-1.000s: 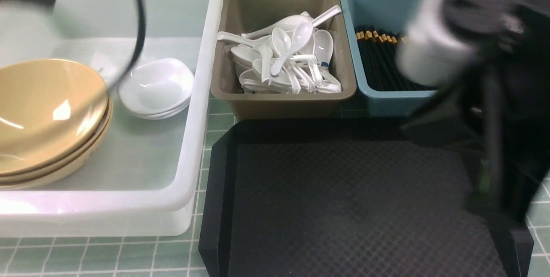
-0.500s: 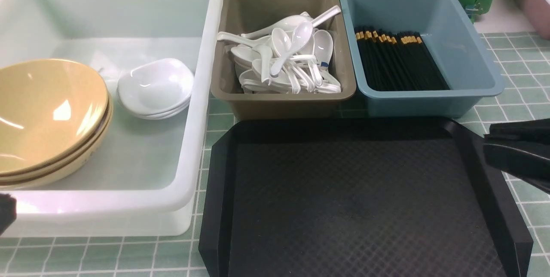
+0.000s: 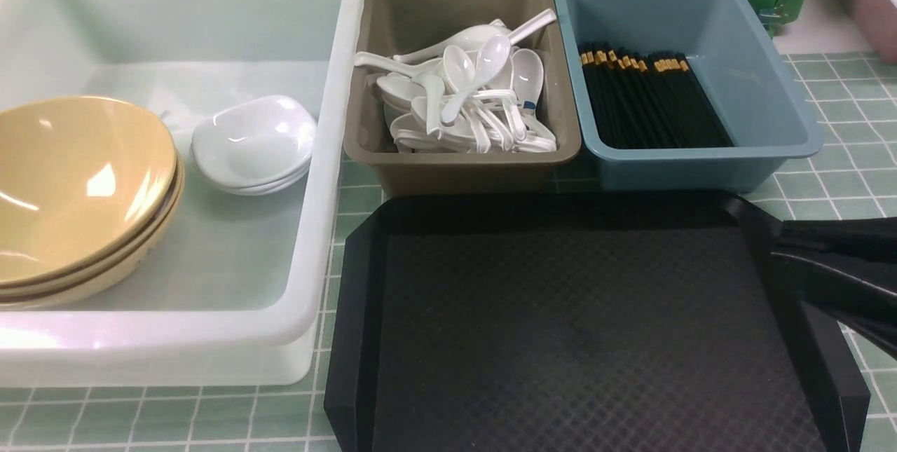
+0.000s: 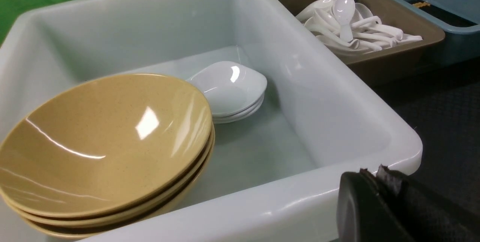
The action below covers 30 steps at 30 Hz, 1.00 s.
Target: On blue table put chopsticks spoon bowls plates into blue grey white boxes.
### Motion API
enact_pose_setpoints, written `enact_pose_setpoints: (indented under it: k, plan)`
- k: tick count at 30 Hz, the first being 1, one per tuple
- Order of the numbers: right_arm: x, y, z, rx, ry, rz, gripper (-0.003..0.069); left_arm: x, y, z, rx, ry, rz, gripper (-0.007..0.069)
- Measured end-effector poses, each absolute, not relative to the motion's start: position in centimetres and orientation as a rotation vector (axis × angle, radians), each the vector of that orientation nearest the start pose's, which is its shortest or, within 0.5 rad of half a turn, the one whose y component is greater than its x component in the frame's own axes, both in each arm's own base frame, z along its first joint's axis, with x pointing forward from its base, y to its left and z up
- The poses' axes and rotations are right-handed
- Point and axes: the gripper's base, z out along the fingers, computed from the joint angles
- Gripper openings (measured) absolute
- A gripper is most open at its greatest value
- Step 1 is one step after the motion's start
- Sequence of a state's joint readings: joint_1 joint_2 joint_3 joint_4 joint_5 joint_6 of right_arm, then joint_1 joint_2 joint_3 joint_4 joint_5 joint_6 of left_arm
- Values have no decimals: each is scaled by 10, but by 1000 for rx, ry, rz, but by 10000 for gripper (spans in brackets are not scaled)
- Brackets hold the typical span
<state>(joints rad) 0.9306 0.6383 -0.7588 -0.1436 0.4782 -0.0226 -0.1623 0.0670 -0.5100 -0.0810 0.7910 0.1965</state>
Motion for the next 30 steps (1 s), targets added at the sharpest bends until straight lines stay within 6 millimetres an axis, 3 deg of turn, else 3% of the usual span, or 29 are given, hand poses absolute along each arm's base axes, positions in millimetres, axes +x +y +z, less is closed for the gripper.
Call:
enact_pose_setpoints:
  k: [18, 23, 30]
  plan:
    - [74, 90, 363, -917, 1626, 484, 119, 13, -7, 303, 316, 1806, -69, 2]
    - [67, 67, 331, -781, 1618, 487, 37, 13, -7, 303, 316, 1806, -69, 2]
    - [59, 30, 289, -454, 1597, 325, 35, 13, -7, 303, 316, 1806, -69, 2]
